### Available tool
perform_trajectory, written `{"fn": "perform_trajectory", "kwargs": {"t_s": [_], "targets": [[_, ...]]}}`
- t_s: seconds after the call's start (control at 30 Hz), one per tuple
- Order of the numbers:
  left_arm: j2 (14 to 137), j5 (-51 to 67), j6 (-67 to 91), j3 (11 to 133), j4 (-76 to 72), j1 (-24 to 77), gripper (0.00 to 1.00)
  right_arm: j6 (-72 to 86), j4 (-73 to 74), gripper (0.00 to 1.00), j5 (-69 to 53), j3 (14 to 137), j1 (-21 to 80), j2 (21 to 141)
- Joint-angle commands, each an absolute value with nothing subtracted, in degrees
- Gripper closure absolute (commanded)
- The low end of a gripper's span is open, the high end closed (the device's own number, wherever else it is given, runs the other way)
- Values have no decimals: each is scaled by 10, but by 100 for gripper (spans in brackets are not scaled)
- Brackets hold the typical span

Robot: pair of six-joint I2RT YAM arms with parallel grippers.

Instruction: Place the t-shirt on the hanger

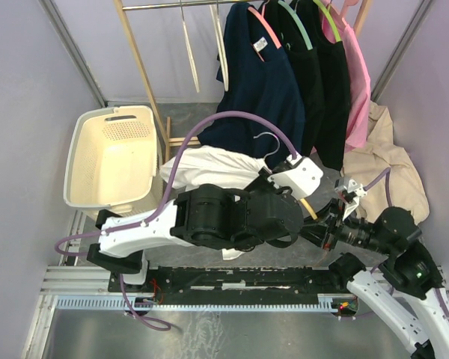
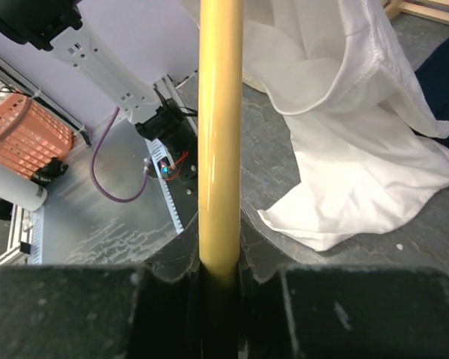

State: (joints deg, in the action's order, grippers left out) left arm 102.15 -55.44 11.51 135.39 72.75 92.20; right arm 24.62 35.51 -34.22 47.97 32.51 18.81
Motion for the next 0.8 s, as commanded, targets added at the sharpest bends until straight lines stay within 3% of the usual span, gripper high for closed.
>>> {"fn": "perform_trajectory", "kwargs": {"t_s": [0.0, 0.17, 0.3, 0.37, 0.77], "targets": [[1031, -506, 79, 1376, 672, 947, 96, 326, 163, 99, -337, 429, 324, 165], [1030, -492, 82, 1357, 662, 947, 93, 393, 48, 99, -323, 344, 324, 114], [1021, -513, 104, 1318, 667, 946, 62, 441, -18, 99, -321, 284, 324, 73], [1019, -519, 119, 1311, 677, 943, 53, 460, -39, 99, -324, 266, 324, 62], [934, -493, 146, 1298, 640, 943, 28, 502, -78, 99, -350, 225, 324, 40]]}}
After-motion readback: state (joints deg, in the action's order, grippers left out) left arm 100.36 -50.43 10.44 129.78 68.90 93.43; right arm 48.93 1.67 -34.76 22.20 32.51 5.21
